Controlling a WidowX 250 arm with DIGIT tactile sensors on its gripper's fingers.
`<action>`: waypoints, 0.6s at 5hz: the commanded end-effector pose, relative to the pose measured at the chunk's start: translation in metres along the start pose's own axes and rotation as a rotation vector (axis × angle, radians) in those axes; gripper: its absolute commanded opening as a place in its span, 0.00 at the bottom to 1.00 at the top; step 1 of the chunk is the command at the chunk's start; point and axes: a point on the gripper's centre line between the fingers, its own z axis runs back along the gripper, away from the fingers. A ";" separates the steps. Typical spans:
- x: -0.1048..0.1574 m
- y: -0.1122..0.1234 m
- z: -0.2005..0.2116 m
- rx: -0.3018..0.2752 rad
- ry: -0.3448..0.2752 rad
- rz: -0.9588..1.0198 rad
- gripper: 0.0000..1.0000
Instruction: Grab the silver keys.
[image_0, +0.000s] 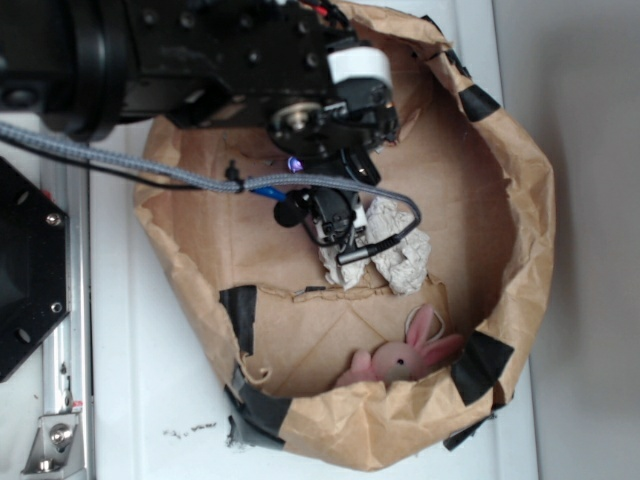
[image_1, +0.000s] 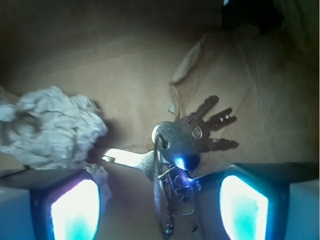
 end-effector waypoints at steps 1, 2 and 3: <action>0.005 0.005 0.001 0.027 -0.059 -0.010 1.00; 0.004 0.005 -0.002 0.032 -0.063 0.011 0.00; 0.001 0.006 -0.003 0.039 -0.072 0.007 0.00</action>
